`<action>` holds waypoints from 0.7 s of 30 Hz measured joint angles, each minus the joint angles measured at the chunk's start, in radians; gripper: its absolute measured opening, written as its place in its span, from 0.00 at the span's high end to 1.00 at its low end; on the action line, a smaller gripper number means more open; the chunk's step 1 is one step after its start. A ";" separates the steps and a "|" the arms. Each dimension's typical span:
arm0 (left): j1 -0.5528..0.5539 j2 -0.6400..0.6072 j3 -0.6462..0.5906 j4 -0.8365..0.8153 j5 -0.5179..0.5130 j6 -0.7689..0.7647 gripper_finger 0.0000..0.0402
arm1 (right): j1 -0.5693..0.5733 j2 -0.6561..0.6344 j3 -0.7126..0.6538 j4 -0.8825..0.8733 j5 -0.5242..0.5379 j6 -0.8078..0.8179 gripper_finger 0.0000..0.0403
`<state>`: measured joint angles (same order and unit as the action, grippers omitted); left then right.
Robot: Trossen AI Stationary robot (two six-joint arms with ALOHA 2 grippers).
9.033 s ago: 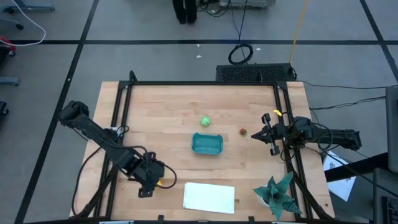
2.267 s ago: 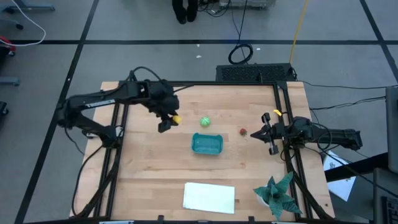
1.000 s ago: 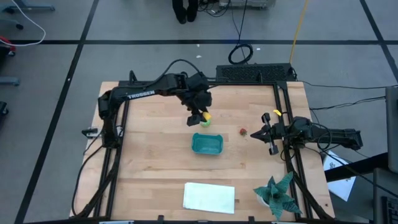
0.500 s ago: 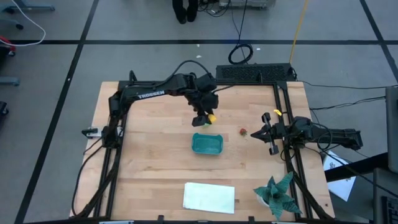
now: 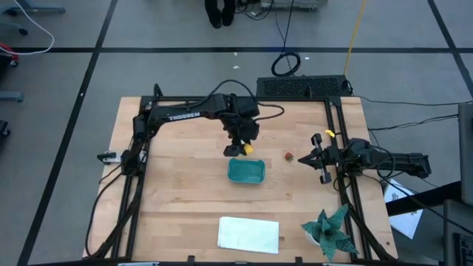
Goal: Pick and placing Produce into tupperware
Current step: Put the yellow lemon into the blue bin
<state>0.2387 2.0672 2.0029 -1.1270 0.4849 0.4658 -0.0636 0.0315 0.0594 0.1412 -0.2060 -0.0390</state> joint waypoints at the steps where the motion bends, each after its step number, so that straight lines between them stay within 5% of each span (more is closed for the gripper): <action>1: -0.003 -0.001 0.000 -0.002 0.007 0.004 0.47 | 0.000 0.000 0.000 0.001 0.000 0.000 1.00; 21: -0.049 0.118 -0.007 -0.046 0.054 0.085 0.47 | 0.000 0.011 0.000 0.002 -0.002 0.001 1.00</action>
<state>0.1898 2.1850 1.9961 -1.1733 0.5388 0.5505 -0.0635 0.0420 0.0593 0.1433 -0.2077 -0.0384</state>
